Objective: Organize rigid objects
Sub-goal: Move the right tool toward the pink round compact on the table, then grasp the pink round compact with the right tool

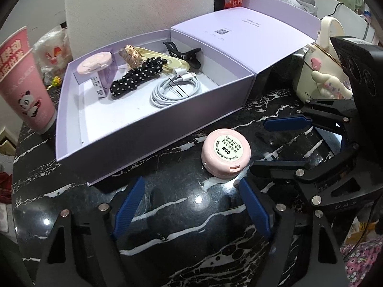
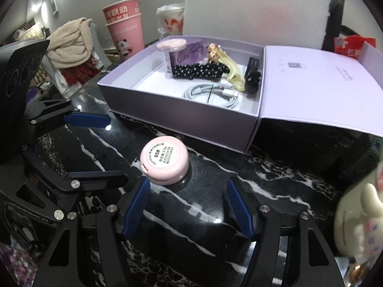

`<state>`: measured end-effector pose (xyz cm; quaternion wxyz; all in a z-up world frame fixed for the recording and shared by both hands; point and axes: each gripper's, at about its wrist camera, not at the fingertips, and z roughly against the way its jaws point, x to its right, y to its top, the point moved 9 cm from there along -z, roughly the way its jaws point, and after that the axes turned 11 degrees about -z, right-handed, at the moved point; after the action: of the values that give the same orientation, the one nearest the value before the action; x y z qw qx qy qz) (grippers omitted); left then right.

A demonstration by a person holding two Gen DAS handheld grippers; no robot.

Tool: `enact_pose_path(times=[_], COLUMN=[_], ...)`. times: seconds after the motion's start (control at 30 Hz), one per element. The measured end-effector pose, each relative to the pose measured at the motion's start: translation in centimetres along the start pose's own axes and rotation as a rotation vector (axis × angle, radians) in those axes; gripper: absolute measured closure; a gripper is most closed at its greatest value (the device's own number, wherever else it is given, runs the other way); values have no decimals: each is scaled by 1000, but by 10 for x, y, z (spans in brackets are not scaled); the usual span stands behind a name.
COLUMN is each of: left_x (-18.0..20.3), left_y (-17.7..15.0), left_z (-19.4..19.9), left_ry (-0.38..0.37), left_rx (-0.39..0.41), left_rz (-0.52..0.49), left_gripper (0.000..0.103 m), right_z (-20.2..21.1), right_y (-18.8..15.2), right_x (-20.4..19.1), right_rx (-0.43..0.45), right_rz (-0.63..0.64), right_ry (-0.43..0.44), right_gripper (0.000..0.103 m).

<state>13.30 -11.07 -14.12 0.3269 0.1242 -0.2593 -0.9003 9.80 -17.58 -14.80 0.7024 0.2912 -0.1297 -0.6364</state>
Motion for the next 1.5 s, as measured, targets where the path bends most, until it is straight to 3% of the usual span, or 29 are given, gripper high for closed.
enact_pose_path(times=[0.1, 0.17, 0.3, 0.77, 0.87, 1.0, 1.33, 1.5], left_x=[1, 2, 1, 8, 13, 18, 15, 20], left_y=[1, 2, 3, 13, 14, 12, 7, 4], left_z=[-6, -9, -18, -29, -30, -30, -30, -29], left_ry=[-36, -63, -96, -153, -154, -174, -134, -128], left_rx=[5, 8, -5, 36, 45, 57, 66, 76], left_rz=[-23, -48, -79, -199, -239, -257, -230, -268], left_gripper=[23, 33, 33, 37, 49, 57, 59, 59], right_z=[-5, -7, -9, -19, -20, -19, -17, -12], right_y=[1, 2, 5, 15, 16, 15, 15, 15], right_x=[0, 0, -4, -9, -10, -8, -2, -1], right_rx=[-18, -25, -30, -39, -29, -18, -27, -31], right_rz=[-7, -6, 17, 48, 73, 69, -1, -41], right_ry=[29, 49, 83, 159, 149, 155, 199, 241], right_gripper=[39, 39, 40, 61, 61, 62, 62, 63])
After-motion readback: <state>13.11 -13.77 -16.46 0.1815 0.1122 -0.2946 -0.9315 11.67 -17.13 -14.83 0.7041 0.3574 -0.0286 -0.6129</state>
